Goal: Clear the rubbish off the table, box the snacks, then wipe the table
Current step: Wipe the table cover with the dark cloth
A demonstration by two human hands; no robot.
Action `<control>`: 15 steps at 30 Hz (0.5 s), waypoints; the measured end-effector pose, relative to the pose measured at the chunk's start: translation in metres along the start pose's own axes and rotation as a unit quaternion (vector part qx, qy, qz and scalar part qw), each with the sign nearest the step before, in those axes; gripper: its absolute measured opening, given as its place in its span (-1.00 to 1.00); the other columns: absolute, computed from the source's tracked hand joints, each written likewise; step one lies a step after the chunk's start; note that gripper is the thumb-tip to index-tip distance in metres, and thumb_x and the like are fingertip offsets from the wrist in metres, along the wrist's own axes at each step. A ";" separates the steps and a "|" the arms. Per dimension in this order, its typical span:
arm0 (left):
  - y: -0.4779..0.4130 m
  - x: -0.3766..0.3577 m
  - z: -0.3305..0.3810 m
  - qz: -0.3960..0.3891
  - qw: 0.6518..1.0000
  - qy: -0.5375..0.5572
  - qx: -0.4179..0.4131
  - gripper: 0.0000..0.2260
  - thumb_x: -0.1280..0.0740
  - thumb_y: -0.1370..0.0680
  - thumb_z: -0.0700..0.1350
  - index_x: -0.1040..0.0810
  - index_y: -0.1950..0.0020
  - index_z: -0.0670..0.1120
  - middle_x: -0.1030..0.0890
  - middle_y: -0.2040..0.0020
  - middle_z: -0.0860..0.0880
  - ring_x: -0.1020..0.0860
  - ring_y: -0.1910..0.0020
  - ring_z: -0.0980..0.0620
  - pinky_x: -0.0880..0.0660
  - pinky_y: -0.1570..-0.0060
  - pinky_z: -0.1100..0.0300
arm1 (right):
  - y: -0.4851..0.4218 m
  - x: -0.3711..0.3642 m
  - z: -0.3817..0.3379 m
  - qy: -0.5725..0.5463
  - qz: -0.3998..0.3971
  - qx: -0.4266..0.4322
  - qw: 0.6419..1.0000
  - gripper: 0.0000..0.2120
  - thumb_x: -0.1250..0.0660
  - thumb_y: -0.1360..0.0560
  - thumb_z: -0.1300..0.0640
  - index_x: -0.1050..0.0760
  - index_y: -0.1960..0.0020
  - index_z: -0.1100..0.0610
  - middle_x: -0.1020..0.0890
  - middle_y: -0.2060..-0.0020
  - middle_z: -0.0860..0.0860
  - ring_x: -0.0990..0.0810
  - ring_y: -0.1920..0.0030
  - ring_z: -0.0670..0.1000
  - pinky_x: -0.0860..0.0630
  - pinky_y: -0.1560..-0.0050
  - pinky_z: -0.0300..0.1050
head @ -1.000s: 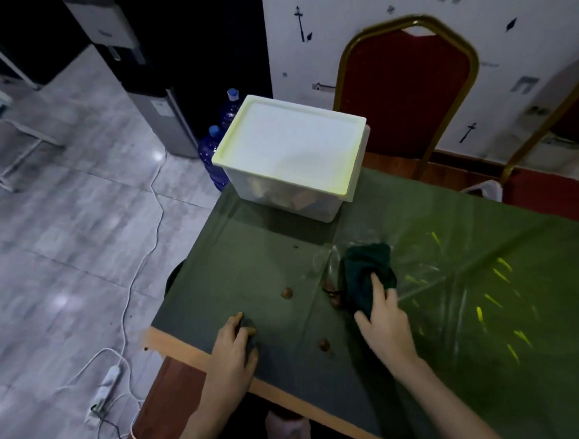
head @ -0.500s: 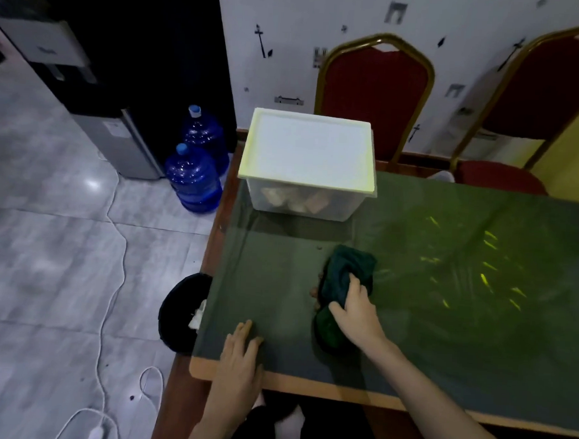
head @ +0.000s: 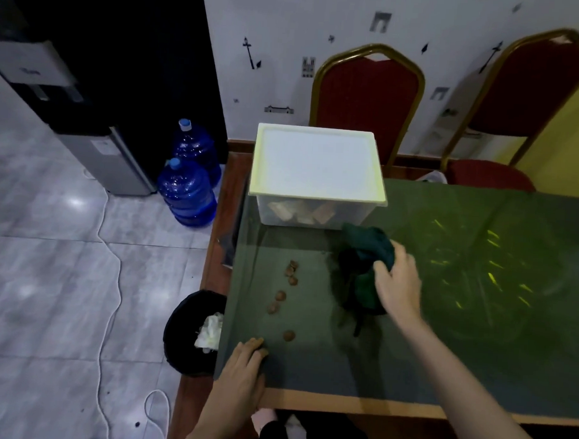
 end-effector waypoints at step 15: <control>-0.002 0.006 0.002 0.009 1.000 0.004 -0.007 -0.61 -0.58 -0.16 -0.32 -0.64 0.04 -0.17 -0.63 -0.15 -0.12 -0.46 -0.20 0.00 -0.58 -0.05 -0.01 | -0.005 -0.100 -0.029 0.219 -0.184 0.214 0.934 -0.40 -0.30 -0.53 0.12 -0.13 -0.50 0.05 -0.35 -0.21 0.16 -0.60 0.06 0.19 -0.53 0.13 0.02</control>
Point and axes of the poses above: each hand's wrist, its own y-axis away from the middle knuckle, its own x-axis out of the back of the hand, z = x × y, the point moved 6 cm from there along -y, towards the middle knuckle
